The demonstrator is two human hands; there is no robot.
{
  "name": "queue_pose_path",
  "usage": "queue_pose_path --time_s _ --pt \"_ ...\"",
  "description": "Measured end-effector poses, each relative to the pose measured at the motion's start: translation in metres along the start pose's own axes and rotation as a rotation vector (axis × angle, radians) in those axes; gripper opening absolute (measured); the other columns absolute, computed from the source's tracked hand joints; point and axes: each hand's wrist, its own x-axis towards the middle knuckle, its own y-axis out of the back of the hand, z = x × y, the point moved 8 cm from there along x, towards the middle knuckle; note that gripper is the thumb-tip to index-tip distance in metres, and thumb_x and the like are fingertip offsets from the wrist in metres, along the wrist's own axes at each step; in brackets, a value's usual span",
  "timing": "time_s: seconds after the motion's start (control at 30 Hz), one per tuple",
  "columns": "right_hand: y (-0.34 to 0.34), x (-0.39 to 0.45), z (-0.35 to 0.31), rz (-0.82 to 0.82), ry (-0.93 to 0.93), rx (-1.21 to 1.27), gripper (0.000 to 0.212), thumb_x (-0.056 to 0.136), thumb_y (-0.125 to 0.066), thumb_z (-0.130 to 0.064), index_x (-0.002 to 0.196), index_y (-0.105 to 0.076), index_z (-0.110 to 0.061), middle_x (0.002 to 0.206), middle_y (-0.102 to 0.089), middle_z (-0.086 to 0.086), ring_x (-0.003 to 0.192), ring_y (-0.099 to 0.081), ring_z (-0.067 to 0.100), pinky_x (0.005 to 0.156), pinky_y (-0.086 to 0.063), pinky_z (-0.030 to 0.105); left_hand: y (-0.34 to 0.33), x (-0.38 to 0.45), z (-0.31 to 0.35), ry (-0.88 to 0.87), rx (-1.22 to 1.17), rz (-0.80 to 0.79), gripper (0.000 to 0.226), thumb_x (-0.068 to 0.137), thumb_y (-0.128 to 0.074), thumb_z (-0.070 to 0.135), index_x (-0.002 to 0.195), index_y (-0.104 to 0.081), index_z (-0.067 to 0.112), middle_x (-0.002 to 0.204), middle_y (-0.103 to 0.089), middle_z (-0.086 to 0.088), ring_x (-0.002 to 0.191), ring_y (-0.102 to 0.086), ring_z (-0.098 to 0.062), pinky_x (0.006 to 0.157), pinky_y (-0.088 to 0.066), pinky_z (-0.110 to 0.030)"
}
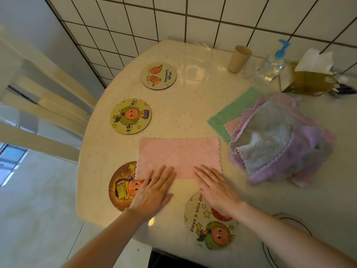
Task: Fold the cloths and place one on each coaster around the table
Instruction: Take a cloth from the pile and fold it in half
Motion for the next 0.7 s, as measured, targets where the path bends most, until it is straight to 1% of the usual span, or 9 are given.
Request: queue_pose_path --time_s 0.03,0.1,0.17,0.23,0.37,0.47,0.6,0.7 --pt "0.0 -0.004 0.005 0.013 0.013 -0.019 0.054 0.096 -0.03 -0.033 0.144 -0.034 -0.009 0.153 -0.028 0.008 0.141 -0.026 0.025 0.11 -0.03 0.047 -0.001 -0.004 -0.007 0.008 0.003 -0.002 0.066 0.099 -0.029 0.053 0.153 -0.014 0.019 0.16 -0.01 0.0 0.148 -0.006 -0.022 0.115 -0.01 -0.045" --pt "0.003 -0.014 0.016 0.033 0.036 -0.029 0.052 0.094 -0.037 -0.017 0.145 -0.032 -0.007 0.154 -0.026 0.009 0.141 -0.025 0.025 0.11 -0.03 0.047 0.001 -0.013 -0.019 0.03 0.004 -0.003 0.066 0.099 -0.029 0.054 0.153 -0.012 0.02 0.16 -0.008 0.002 0.148 -0.003 -0.018 0.116 -0.009 -0.045" --pt "0.005 -0.022 0.027 0.031 0.032 -0.032 0.066 0.08 -0.047 -0.002 0.145 -0.031 -0.006 0.153 -0.027 0.01 0.14 -0.026 0.025 0.109 -0.031 0.046 0.004 -0.022 -0.032 0.067 -0.004 0.013 0.067 0.098 -0.03 0.054 0.153 -0.013 0.02 0.16 -0.01 0.003 0.148 -0.004 -0.016 0.117 -0.009 -0.044" --pt "0.009 -0.025 0.035 0.021 0.025 -0.053 0.074 0.071 -0.053 0.003 0.143 -0.035 -0.006 0.151 -0.031 0.011 0.138 -0.031 0.025 0.107 -0.033 0.046 0.006 -0.032 -0.043 0.1 -0.024 0.024 0.066 0.097 -0.03 0.053 0.152 -0.018 0.018 0.159 -0.015 0.002 0.147 -0.008 -0.015 0.117 -0.011 -0.041" --pt "0.013 -0.015 0.031 0.01 0.059 -0.071 0.066 0.072 -0.052 0.004 0.137 -0.044 0.0 0.143 -0.045 0.015 0.131 -0.044 0.03 0.103 -0.044 0.046 0.006 -0.04 -0.055 0.171 -0.021 0.031 0.065 0.098 -0.025 0.051 0.151 -0.02 0.015 0.158 -0.018 0.0 0.146 -0.014 -0.013 0.116 -0.012 -0.037" --pt "0.016 -0.002 0.029 0.019 0.024 -0.068 0.053 0.07 -0.063 0.002 0.123 -0.057 0.002 0.126 -0.059 0.017 0.116 -0.056 0.032 0.092 -0.052 0.043 0.005 -0.038 -0.053 0.213 -0.018 0.036 0.063 0.098 -0.022 0.05 0.15 -0.023 0.015 0.157 -0.021 0.0 0.145 -0.017 -0.016 0.115 -0.014 -0.039" --pt "0.021 0.01 0.026 0.043 0.031 -0.121 0.035 0.068 -0.075 -0.002 0.1 -0.063 -0.002 0.105 -0.064 0.013 0.097 -0.06 0.03 0.082 -0.053 0.041 0.011 -0.032 -0.044 0.284 -0.015 0.086 0.062 0.097 -0.022 0.045 0.145 -0.037 0.008 0.152 -0.034 -0.006 0.142 -0.028 -0.021 0.114 -0.017 -0.041" --pt "0.031 0.017 0.03 0.046 0.032 -0.105 0.031 0.062 -0.08 -0.006 0.09 -0.066 -0.007 0.094 -0.068 0.008 0.088 -0.064 0.026 0.081 -0.054 0.041 0.014 -0.026 -0.038 0.37 -0.006 0.124 0.064 0.094 -0.027 0.045 0.141 -0.042 0.004 0.149 -0.039 -0.011 0.14 -0.031 -0.026 0.114 -0.015 -0.045"
